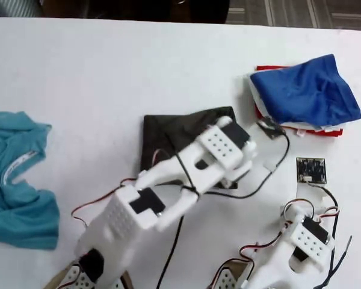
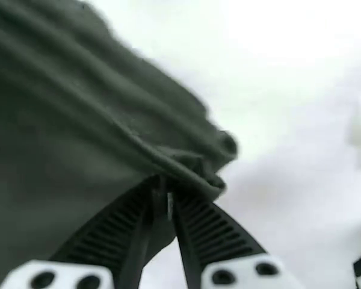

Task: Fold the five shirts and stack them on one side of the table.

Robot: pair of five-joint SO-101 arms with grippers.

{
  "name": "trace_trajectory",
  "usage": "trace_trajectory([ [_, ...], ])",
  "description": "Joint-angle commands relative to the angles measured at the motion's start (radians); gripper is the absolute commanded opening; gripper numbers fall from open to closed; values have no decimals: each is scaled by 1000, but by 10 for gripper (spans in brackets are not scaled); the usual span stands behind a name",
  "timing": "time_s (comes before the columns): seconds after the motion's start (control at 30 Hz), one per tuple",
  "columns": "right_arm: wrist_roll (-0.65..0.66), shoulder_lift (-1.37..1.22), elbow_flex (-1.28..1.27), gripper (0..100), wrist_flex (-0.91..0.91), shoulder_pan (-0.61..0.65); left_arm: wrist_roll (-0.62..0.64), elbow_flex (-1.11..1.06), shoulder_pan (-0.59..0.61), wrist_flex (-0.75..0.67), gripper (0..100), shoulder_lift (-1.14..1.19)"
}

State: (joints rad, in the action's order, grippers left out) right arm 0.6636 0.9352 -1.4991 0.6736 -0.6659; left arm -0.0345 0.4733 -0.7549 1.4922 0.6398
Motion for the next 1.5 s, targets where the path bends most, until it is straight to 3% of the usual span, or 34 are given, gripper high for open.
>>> trace_trajectory([
  [0.0, -2, 25, 5, 20, -19, -8, 11, 101, -2, 57, 25, -14],
  [0.17, -2, 25, 5, 20, -19, -8, 6, 302, 94, 172, 25, -14],
  [0.33, -2, 25, 5, 20, -19, -8, 3, 414, 258, 187, 25, -2],
  [0.6, -2, 25, 5, 20, -19, -8, -84, 275, 499, -3, 25, 147],
  [0.77, -2, 25, 5, 20, -19, -8, -89, 315, 577, -149, 25, 281],
  [0.87, -2, 25, 5, 20, -19, -8, -86, 383, 608, -167, 25, 338],
  [1.27, -9, 22, 31, 22, -5, -5, -80, 835, 585, 249, 26, 358],
  [1.37, -114, 16, 133, 83, 143, 31, -80, 924, 595, 299, 27, 354],
  [1.47, -210, 15, 275, 180, 311, 168, -80, 915, 621, 298, 27, 331],
])
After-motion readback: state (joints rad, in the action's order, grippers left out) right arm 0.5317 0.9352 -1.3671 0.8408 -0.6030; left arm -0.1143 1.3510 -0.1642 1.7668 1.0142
